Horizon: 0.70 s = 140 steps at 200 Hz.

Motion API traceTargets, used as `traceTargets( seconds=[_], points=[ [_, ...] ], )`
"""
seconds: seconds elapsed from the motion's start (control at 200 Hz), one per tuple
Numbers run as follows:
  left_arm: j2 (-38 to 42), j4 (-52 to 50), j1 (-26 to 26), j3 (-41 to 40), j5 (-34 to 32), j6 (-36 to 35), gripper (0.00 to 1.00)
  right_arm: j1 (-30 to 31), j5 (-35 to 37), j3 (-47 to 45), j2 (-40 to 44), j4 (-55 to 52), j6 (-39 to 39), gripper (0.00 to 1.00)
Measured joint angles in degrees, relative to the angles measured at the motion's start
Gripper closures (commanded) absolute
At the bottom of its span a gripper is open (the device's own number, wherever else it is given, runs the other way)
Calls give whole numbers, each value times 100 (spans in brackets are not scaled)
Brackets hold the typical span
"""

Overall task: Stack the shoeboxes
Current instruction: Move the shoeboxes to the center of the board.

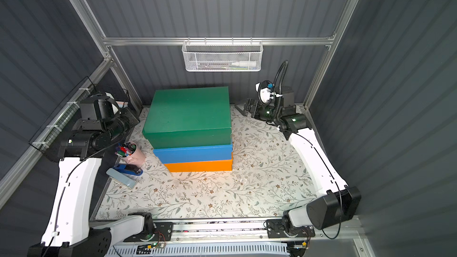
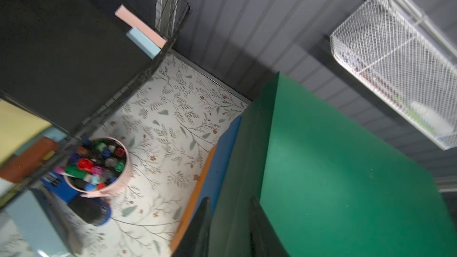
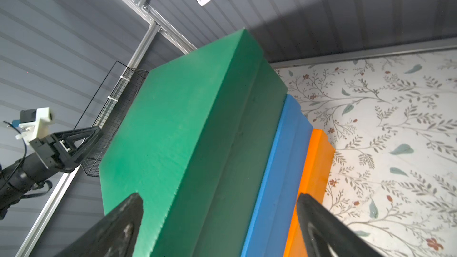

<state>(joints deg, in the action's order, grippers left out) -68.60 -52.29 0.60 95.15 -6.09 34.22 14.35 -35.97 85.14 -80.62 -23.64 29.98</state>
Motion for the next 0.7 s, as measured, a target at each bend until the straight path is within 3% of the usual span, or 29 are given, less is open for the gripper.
traceTargets(
  seconds=[0.15, 0.38, 0.7],
  points=[
    [-17, 256, -238, -85, 149, 149, 87, -129, -63, -271, 22, 22, 26, 1],
    [26, 911, -1335, -734, 997, 184, 88, -229, -181, -352, 17, 140, 85, 1],
    [94, 1600, -1386, -1941, 1650, 157, 88, -293, -269, -422, -151, 286, 105, 1]
  ],
)
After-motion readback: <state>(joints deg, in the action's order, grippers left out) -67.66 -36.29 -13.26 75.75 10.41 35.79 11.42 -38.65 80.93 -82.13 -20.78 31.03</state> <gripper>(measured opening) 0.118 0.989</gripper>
